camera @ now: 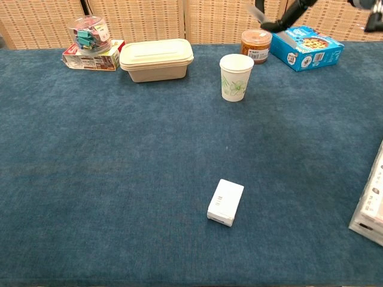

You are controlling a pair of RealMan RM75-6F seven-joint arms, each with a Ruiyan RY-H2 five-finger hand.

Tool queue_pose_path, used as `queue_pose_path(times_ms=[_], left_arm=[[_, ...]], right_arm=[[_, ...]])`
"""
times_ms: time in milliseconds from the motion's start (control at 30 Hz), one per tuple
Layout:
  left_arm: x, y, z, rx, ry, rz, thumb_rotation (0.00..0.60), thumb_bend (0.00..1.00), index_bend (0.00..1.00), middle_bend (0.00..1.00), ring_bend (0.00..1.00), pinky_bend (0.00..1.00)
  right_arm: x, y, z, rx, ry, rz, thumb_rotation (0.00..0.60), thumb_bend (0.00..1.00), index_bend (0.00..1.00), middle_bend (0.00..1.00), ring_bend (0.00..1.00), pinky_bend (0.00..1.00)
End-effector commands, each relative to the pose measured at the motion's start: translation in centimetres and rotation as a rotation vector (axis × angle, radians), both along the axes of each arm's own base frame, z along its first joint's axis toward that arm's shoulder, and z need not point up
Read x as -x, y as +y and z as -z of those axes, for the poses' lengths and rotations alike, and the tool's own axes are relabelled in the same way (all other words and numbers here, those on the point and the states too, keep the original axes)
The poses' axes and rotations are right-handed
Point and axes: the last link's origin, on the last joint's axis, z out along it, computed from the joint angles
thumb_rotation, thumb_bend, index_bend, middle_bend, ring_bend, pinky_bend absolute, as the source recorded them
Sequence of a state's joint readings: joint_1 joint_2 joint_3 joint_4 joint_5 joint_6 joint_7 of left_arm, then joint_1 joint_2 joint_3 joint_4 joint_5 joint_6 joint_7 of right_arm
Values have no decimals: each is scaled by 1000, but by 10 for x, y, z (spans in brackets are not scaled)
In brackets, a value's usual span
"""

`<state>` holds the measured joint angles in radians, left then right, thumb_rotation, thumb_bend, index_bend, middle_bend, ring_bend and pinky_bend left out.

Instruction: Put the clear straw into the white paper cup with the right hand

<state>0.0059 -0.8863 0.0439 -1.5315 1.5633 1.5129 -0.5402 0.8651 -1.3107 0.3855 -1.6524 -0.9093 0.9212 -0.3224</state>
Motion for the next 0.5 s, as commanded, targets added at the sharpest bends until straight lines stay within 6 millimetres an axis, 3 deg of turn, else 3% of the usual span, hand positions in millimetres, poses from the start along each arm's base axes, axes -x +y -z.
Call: queue_pose_path(times_ms=[33, 233, 500], left_arm=[[1, 2, -1, -19, 5, -14, 600, 0, 0, 0, 0, 0], [2, 5, -1, -9, -6, -24, 600, 0, 0, 0, 0, 0], [3, 6, -1, 3, -9, -29, 600, 0, 0, 0, 0, 0]], right_arm=[[-13, -6, -8, -4, -81, 11, 600, 475, 580, 0, 0, 0], [-26, -22, -20, -36, -318, 93, 600, 476, 584, 0, 0, 0], [-32, -33, -17, -95, -519, 183, 600, 475, 585, 0, 0, 0]])
